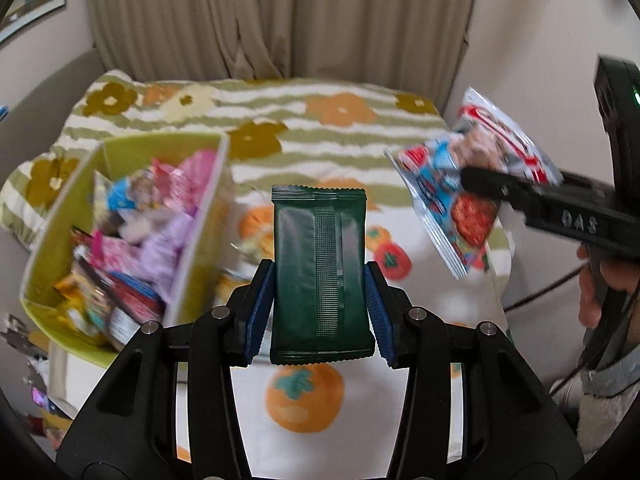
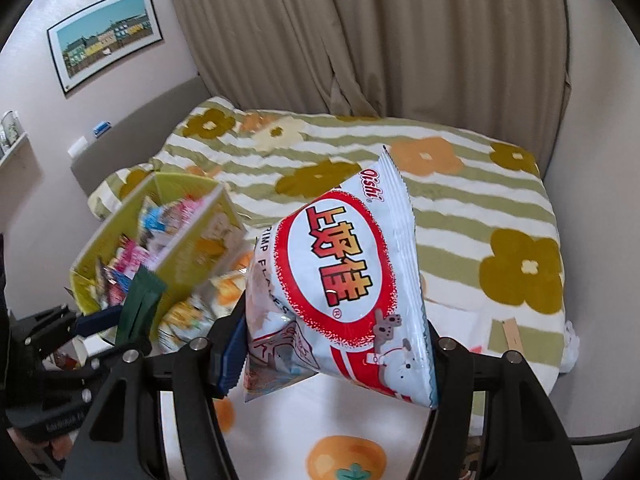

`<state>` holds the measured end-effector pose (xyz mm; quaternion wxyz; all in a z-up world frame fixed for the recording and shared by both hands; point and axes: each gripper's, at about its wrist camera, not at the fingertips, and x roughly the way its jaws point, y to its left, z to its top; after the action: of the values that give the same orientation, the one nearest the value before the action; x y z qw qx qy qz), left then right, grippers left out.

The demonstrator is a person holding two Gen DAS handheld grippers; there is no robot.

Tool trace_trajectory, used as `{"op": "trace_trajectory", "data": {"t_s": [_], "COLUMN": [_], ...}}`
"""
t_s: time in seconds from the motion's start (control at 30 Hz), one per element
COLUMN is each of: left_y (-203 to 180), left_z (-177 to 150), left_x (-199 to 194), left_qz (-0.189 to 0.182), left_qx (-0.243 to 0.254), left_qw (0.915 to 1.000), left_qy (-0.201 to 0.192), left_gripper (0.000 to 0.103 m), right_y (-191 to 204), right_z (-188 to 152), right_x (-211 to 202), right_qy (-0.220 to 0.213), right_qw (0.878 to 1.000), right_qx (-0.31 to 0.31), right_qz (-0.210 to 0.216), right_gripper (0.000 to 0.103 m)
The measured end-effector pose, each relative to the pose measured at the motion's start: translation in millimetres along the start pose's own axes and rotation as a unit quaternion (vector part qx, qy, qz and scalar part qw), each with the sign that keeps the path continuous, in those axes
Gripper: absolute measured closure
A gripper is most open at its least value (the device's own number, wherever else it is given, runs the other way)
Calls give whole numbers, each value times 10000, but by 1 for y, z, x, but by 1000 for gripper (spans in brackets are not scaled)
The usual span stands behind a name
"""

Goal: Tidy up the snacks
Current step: 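Carry both snacks into the box and open both tools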

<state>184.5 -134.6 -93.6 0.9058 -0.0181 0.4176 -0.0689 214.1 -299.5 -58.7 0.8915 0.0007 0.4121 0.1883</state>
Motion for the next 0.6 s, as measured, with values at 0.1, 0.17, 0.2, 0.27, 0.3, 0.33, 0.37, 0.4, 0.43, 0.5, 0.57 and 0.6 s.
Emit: {"op": "trace_trajectory", "data": {"t_s": [0.1,0.17,0.2,0.27,0.3,0.33,0.37,0.4,0.43,0.5,0.57,0.6], "left_y": [29,52,64,85,95,112,122,138,147,176,205,219], "left_z": [9,16,19,24,27,31,33,37,38,44,50,52], "left_x": [-12,-19,-22,-25,-26,-27,-28,-28,-28,-25,-18,-12], "left_qz": [8,76,115,131,139,139,142,177,200,210,214,226], "left_qx": [-172,-209,-212,-221,-219,-220,-220,-218,-219,-247,-230,-194], "left_qw": [9997,9994,9993,9991,9991,9991,9991,9991,9991,9991,9993,9995], "left_qy": [-154,-254,-292,-337,-335,-335,-327,-307,-297,-269,-180,-126], "left_gripper": [62,62,62,62,62,62,62,62,62,62,62,62], "right_y": [20,36,45,61,71,81,90,100,110,132,149,159], "right_z": [11,17,20,28,31,34,38,41,44,51,57,61], "right_x": [-4,-5,-4,-2,0,2,5,9,13,25,34,40], "right_qy": [-95,-155,-193,-258,-287,-312,-313,-312,-319,-303,-300,-296], "right_qw": [9999,9997,9996,9994,9993,9992,9992,9992,9992,9991,9992,9992], "right_qx": [-117,-181,-203,-216,-206,-193,-177,-147,-116,-77,-54,-41], "right_qz": [54,77,81,108,124,143,170,199,227,274,260,255], "right_gripper": [43,43,43,43,43,43,43,43,43,43,43,43]}}
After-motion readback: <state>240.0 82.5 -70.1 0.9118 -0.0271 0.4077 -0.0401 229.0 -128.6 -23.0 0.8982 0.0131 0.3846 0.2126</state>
